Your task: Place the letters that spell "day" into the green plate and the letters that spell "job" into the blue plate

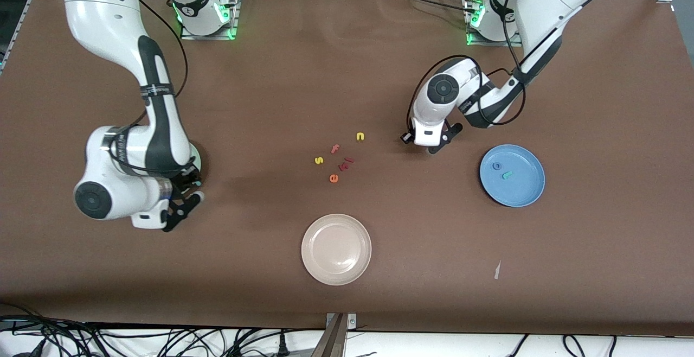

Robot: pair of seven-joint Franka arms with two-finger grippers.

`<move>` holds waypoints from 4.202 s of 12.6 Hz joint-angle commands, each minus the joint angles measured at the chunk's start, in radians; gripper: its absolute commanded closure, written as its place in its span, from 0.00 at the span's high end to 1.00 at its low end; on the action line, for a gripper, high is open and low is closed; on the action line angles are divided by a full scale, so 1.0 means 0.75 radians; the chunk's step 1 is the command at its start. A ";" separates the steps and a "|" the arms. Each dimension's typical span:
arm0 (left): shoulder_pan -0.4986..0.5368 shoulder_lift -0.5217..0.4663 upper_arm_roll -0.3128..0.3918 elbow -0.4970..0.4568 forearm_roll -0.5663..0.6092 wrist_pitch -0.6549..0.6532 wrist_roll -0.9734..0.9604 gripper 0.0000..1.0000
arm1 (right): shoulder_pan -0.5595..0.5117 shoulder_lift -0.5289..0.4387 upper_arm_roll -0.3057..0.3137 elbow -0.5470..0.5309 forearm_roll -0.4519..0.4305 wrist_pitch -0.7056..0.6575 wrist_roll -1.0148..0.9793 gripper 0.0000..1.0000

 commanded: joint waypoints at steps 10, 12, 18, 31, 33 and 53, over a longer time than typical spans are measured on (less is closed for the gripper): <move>0.243 -0.035 -0.039 0.491 -0.004 -0.910 0.945 0.01 | 0.061 -0.400 -0.099 -0.864 -0.079 0.719 0.249 0.23; 0.304 -0.024 -0.031 0.542 -0.004 -0.908 1.141 0.00 | 0.061 -0.406 -0.103 -0.847 -0.075 0.690 0.259 1.00; 0.445 0.121 0.000 0.624 -0.004 -0.894 1.467 0.00 | 0.077 -0.417 -0.103 -0.710 -0.077 0.476 0.588 1.00; 0.540 0.219 0.043 0.520 0.016 -0.775 1.561 0.16 | -0.309 -0.696 0.381 -0.471 -0.431 0.002 1.129 1.00; 0.556 0.219 0.043 0.522 0.016 -0.777 1.604 0.72 | -0.330 -0.717 0.381 -0.300 -0.418 -0.252 1.124 1.00; 0.536 -0.328 -0.245 1.015 -0.279 -1.166 1.723 1.00 | -0.252 -0.801 0.224 -0.162 -0.375 -0.353 1.075 1.00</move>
